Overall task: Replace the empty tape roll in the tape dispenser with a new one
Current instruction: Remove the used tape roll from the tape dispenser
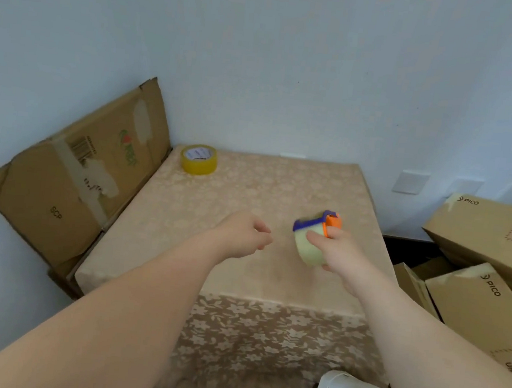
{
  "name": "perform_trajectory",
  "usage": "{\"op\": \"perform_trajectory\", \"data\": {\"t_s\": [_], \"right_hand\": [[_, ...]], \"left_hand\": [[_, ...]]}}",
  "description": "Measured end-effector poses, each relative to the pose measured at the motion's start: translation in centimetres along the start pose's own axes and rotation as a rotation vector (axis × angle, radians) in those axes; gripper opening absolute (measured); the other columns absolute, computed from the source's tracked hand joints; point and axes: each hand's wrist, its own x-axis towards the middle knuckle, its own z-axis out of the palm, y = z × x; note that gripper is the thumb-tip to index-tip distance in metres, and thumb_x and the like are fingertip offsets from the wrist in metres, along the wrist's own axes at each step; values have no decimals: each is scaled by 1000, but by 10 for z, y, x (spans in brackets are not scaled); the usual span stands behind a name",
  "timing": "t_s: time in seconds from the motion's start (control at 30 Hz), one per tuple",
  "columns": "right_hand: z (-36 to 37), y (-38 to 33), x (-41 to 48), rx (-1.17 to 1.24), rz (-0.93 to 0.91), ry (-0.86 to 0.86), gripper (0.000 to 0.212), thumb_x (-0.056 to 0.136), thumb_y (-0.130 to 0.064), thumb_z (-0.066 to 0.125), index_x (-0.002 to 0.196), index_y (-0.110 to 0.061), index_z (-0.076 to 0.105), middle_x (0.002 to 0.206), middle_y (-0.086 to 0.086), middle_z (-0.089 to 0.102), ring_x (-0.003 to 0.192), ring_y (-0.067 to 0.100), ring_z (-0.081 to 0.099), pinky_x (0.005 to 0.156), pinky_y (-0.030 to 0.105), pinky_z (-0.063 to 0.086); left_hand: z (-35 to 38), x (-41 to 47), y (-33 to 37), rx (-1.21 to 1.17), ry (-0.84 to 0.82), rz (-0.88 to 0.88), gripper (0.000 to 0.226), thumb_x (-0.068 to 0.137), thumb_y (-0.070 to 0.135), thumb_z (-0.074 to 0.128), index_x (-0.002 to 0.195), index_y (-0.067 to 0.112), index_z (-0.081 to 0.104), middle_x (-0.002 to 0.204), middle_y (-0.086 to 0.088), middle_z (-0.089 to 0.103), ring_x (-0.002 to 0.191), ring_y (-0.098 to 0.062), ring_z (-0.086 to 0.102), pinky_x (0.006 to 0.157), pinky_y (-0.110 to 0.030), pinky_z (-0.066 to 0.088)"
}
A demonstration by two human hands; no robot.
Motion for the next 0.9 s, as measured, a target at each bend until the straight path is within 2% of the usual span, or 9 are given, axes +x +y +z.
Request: {"op": "perform_trajectory", "data": {"t_s": [0.07, 0.17, 0.3, 0.37, 0.47, 0.73, 0.83, 0.9], "right_hand": [[6, -12, -12, 183, 62, -88, 17, 89, -24, 58, 104, -17, 62, 108, 9, 64, 102, 27, 60, 88, 42, 48], [11, -23, -26, 364, 90, -196, 30, 90, -27, 56, 118, -18, 60, 118, 10, 66, 107, 27, 62, 86, 44, 51], [17, -34, -45, 536, 95, -292, 33, 94, -27, 48, 123, -16, 57, 118, 12, 66, 106, 29, 64, 85, 46, 51], [18, -39, -55, 602, 97, -314, 34, 94, -27, 47, 125, -16, 56, 119, 13, 65, 105, 31, 64, 80, 44, 52], [16, -44, -70, 663, 100, -316, 33, 95, -24, 47, 126, -15, 53, 117, 15, 65, 101, 33, 65, 82, 47, 51], [-2, -54, -104, 560, 101, -338, 30, 91, -27, 55, 120, -19, 57, 108, 10, 67, 99, 28, 65, 86, 49, 53], [-4, -56, -112, 422, 70, -241, 42, 85, -32, 64, 122, -16, 51, 106, 8, 64, 94, 23, 64, 77, 43, 57], [-6, -57, -115, 368, 37, -149, 50, 83, -33, 67, 125, -20, 44, 107, 8, 62, 95, 24, 62, 77, 40, 56]], "left_hand": [[-2, -9, 4, -120, -22, -44, 21, 90, 32, 51, 107, 23, 59, 102, -4, 64, 91, -18, 58, 80, -32, 49], [-4, -23, 7, -289, -60, -75, 30, 89, 42, 53, 114, 26, 57, 107, -1, 63, 101, -19, 58, 90, -37, 49], [-1, -40, 11, -464, -51, -56, 38, 84, 38, 62, 119, 23, 60, 110, -1, 67, 103, -18, 61, 87, -36, 51], [0, -49, 15, -534, -9, -32, 36, 84, 30, 64, 118, 20, 61, 110, -2, 69, 98, -16, 63, 84, -34, 51], [1, -63, 23, -564, 79, 9, 29, 86, 23, 63, 114, 15, 62, 108, -6, 68, 97, -19, 62, 82, -36, 52], [-3, -94, 37, -507, -8, -24, 31, 90, 23, 57, 120, 14, 60, 119, -10, 66, 110, -24, 61, 78, -39, 55], [-5, -103, 43, -398, 14, -12, 30, 90, 24, 56, 119, 16, 59, 120, -8, 66, 110, -25, 61, 78, -39, 53], [-6, -108, 46, -294, 40, 9, 24, 90, 23, 56, 113, 17, 61, 118, -8, 66, 110, -25, 61, 81, -39, 51]]}}
